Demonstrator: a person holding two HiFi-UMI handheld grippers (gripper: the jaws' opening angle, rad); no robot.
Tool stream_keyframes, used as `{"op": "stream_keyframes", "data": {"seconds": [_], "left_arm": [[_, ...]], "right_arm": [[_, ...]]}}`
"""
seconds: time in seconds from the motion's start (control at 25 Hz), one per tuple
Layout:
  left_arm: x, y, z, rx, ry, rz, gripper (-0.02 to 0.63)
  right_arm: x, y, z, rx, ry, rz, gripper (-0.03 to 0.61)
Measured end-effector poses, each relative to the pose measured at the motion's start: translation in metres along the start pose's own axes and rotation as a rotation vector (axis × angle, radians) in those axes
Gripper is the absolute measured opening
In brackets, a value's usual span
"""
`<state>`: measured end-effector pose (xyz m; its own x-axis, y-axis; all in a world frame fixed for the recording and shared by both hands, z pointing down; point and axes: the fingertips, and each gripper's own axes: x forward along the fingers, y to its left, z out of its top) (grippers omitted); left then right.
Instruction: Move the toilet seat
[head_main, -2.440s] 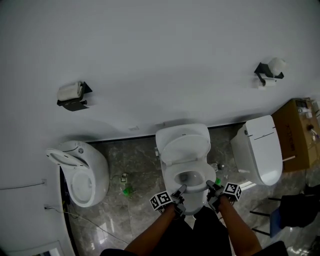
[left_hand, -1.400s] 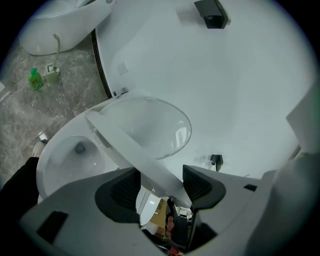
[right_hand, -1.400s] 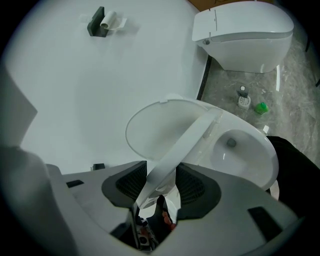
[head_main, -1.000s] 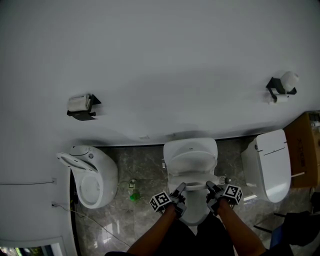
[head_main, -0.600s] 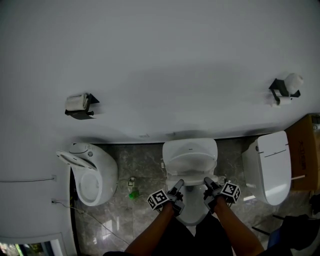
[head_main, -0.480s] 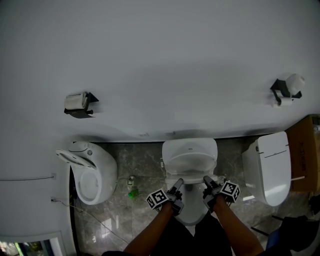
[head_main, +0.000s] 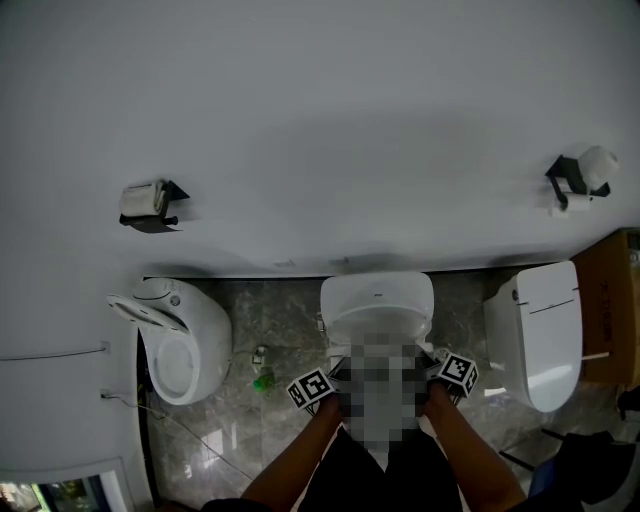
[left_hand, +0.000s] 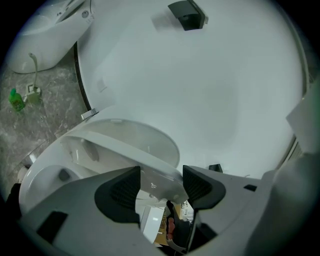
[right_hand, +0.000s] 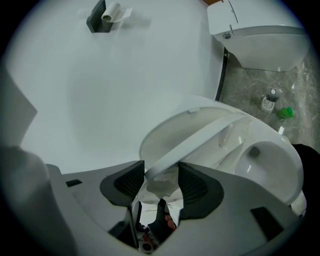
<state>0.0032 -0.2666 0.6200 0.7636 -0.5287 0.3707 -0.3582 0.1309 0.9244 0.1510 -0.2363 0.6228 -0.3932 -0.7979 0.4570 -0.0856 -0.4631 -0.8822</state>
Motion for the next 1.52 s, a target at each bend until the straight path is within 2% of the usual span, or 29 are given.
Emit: {"op": "stream_keyframes", "data": {"seconds": [0.32, 0.72, 1.08, 1.32, 1.52], "left_arm": [[0.016, -0.003, 0.016, 0.001, -0.03, 0.002, 0.275], [0.032, -0.003, 0.028, 0.013, -0.043, -0.004, 0.278], [0.052, -0.004, 0.043, 0.078, -0.018, 0.002, 0.276], [0.061, -0.001, 0.051, 0.058, 0.003, -0.016, 0.262], [0.062, -0.001, 0.052, 0.076, 0.015, -0.028, 0.261]], "right_arm": [[0.011, 0.018, 0.004, -0.212, 0.038, -0.014, 0.219], [0.027, 0.023, 0.019, -0.183, 0.022, -0.002, 0.216], [0.048, 0.027, 0.037, -0.159, -0.001, 0.011, 0.218], [0.06, 0.029, 0.041, -0.131, -0.004, 0.005, 0.218], [0.064, 0.029, 0.04, -0.106, -0.002, 0.014, 0.216]]}}
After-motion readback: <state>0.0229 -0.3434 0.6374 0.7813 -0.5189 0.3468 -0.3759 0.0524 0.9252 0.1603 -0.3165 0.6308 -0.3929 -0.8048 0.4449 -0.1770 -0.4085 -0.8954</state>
